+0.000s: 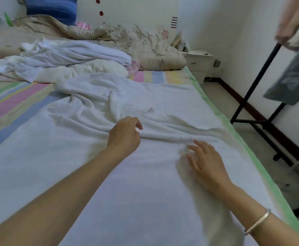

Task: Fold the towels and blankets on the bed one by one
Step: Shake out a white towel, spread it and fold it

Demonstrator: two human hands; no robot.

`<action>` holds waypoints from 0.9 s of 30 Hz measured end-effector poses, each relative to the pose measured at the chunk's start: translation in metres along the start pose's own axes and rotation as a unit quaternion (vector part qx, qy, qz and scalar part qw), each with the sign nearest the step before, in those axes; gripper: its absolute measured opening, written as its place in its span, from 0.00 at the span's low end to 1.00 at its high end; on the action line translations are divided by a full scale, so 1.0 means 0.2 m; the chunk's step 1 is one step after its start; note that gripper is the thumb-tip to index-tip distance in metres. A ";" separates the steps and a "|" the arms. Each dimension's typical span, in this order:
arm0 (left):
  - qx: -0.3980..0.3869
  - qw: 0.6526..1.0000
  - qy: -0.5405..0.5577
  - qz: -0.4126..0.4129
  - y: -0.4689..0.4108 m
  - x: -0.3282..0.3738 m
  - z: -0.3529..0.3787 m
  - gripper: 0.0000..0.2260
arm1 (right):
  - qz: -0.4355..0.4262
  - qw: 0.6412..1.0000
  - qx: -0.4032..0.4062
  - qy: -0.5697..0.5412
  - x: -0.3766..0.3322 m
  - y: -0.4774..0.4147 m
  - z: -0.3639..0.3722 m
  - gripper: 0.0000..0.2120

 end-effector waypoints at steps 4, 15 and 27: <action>-0.015 0.997 -0.081 0.011 -0.41 0.05 0.18 0.12 | -0.061 0.990 0.117 -0.040 0.08 -0.44 -0.05 0.14; -0.169 0.893 -0.407 -0.086 -0.84 -0.06 0.38 0.10 | -0.043 0.974 -0.168 -0.145 -0.10 -1.21 0.29 0.10; 0.144 0.926 -0.327 0.124 -1.71 0.48 0.73 0.22 | 0.231 0.965 -0.126 -0.008 1.06 -1.79 0.28 0.13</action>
Point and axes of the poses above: each hand's wrist, its own y-axis away from the middle knuckle, its own z-axis out of the palm, x = y × z, the point moved 5 cm from there along -y, towards the middle knuckle, and after that the axes turned 2 degrees about -z, right-handed, at the moved point
